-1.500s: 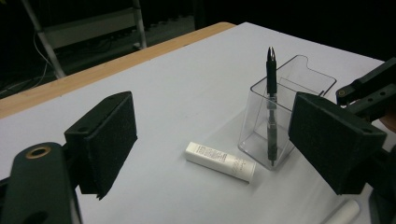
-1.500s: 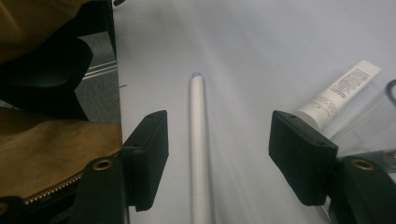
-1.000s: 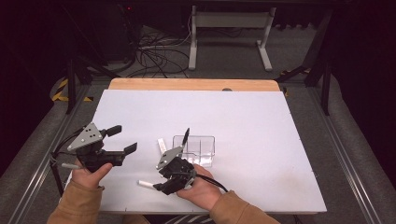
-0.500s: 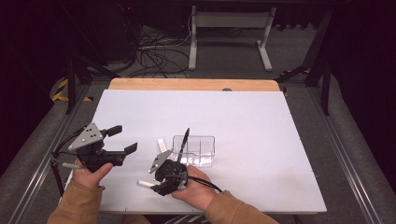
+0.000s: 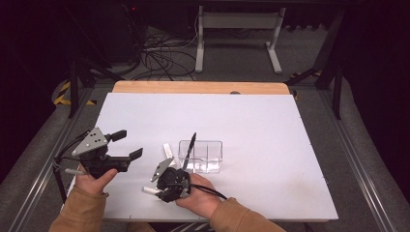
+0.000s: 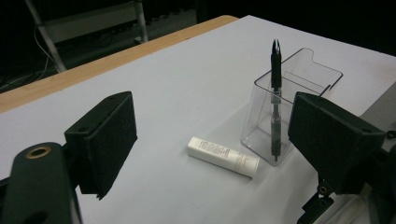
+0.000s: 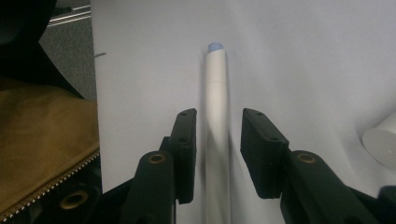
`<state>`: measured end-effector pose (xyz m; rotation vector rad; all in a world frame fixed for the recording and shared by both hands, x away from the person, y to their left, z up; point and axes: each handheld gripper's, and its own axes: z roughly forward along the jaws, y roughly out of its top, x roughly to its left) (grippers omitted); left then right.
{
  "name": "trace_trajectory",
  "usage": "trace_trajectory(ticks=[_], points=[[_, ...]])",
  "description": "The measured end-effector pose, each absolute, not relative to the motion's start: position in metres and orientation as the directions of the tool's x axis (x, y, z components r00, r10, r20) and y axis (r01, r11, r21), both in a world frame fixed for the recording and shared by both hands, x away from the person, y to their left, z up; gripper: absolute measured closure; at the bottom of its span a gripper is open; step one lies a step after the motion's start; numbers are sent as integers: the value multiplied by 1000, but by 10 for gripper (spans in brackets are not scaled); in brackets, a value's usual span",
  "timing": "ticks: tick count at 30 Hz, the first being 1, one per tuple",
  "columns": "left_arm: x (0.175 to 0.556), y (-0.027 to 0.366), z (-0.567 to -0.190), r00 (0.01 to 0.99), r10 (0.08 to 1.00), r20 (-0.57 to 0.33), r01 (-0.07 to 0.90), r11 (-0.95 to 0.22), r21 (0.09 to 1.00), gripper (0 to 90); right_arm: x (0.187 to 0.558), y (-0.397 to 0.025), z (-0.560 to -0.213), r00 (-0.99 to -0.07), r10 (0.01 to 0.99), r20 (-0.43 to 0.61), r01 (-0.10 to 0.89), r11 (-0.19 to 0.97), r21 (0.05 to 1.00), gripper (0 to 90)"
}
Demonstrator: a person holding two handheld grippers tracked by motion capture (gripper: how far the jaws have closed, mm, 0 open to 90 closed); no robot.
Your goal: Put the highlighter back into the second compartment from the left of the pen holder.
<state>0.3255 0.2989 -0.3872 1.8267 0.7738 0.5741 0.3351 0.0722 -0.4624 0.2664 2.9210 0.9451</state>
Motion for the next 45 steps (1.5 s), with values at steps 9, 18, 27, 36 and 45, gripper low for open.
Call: trace_trajectory(ticks=[9,18,27,36,45], points=[[326,298,-388,679,734,23,250,-260,933,163,332,78,-468,-983,182,-27,136,816,562,763],[326,297,-387,681,732,22,250,-261,932,163,329,79,-471,-980,188,-58,125,822,556,786],[326,297,-387,682,731,27,245,-264,933,162,328,80,-470,-979,193,-69,124,825,551,789],[326,298,-387,683,730,36,240,-271,932,162,325,77,-466,-979,188,-74,114,816,567,790],[325,299,-386,680,733,27,242,-259,935,162,322,55,-441,-978,193,-83,98,767,634,790]])
